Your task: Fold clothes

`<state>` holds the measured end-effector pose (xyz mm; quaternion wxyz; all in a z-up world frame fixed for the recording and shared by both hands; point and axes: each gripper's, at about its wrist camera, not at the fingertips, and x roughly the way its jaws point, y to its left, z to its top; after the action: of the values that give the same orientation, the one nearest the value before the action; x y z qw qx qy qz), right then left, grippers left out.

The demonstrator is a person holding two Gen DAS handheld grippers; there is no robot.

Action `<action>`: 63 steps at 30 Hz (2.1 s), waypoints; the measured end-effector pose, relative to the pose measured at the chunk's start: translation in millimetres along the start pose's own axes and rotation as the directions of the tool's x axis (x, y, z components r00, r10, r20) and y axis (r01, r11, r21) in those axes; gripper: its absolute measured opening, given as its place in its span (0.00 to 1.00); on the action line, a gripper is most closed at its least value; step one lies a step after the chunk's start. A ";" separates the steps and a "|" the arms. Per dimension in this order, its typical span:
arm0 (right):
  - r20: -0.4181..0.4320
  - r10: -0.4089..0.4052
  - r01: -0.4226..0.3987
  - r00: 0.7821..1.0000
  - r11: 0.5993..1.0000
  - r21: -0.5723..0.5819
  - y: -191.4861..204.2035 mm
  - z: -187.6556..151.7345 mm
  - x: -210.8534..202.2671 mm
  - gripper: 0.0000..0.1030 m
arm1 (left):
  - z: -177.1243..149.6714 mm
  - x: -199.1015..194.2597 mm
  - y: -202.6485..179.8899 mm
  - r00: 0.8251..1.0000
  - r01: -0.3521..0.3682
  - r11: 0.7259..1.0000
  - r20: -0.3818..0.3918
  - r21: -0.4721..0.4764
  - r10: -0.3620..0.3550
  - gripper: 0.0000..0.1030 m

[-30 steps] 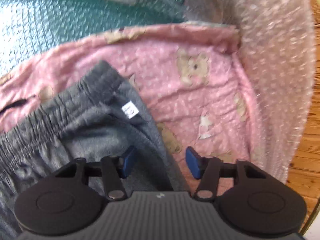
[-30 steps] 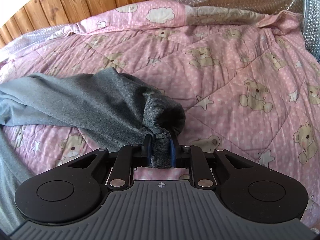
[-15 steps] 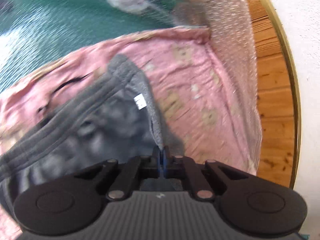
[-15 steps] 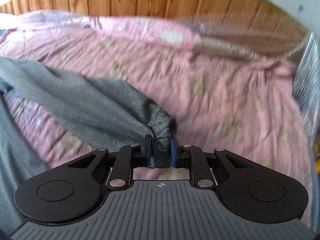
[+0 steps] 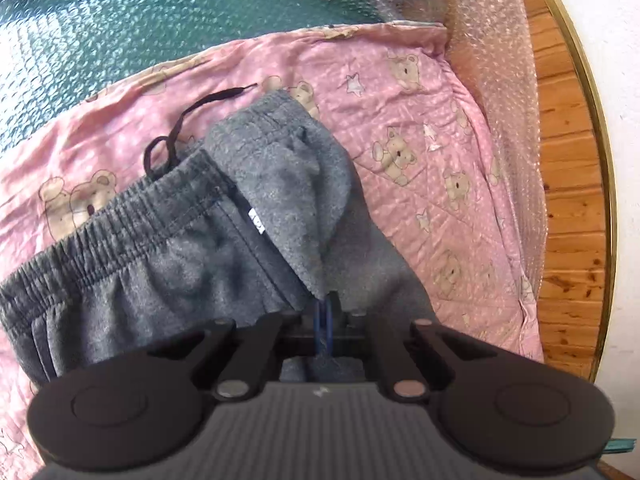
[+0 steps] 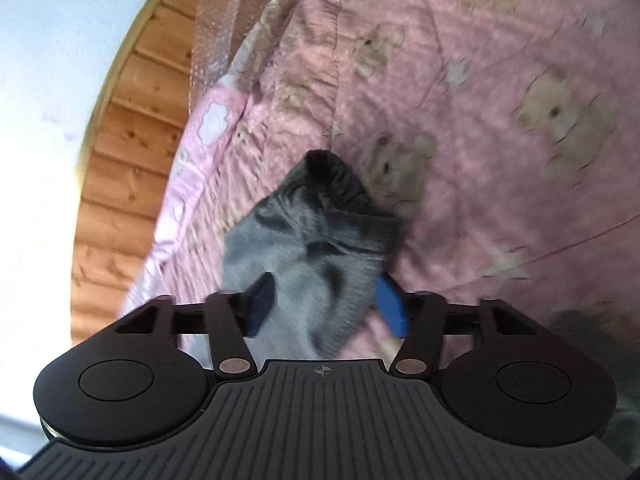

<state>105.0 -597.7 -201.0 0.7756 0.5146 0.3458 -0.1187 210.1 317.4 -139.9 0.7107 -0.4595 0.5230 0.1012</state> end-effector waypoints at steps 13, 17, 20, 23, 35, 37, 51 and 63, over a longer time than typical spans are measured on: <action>0.192 0.076 -0.060 0.979 0.994 -0.087 39.0 11.0 -72.2 0.01 | -21.0 -51.4 -8.7 0.991 0.110 0.987 0.060 0.116 -0.118 0.03; 0.208 0.012 0.012 0.978 0.994 -0.112 8.6 -28.5 -149.3 0.01 | -51.7 -80.5 26.5 0.994 0.107 0.981 0.021 0.160 -0.112 0.03; 0.157 -0.111 0.117 0.981 0.993 -0.032 -45.6 -68.3 -169.6 0.01 | -64.6 -66.3 72.9 0.998 0.059 0.991 -0.044 0.122 -0.054 0.03; 0.107 -0.169 0.167 0.980 0.985 0.033 -81.8 -92.8 -160.5 0.01 | -65.9 -43.6 92.9 0.996 0.038 0.994 -0.086 0.104 -0.029 0.03; 0.212 -0.127 0.141 0.969 0.989 -0.054 -63.2 -95.3 -204.8 0.01 | -47.2 -83.4 42.2 0.995 0.096 0.953 -0.063 0.289 -0.081 0.03; 0.181 -0.183 0.187 0.966 0.982 -0.004 -92.5 -109.6 -195.8 0.01 | -54.4 -66.6 61.5 0.996 0.041 0.960 -0.092 0.278 -0.015 0.03; 0.321 0.080 -0.019 0.944 0.982 -0.188 -12.1 -64.0 -244.1 0.00 | -48.1 -85.9 2.6 0.997 0.080 0.934 -0.009 0.348 -0.082 0.03; 0.150 -0.253 0.266 0.956 0.961 -0.074 -126.2 -120.3 -187.3 0.00 | -77.4 -39.0 85.9 0.998 -0.027 0.955 -0.043 0.294 0.041 0.03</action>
<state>-150.3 -579.8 -195.8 0.7987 0.4186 0.3605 -0.2387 89.3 319.7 -156.6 0.7563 -0.3422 0.5571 0.0237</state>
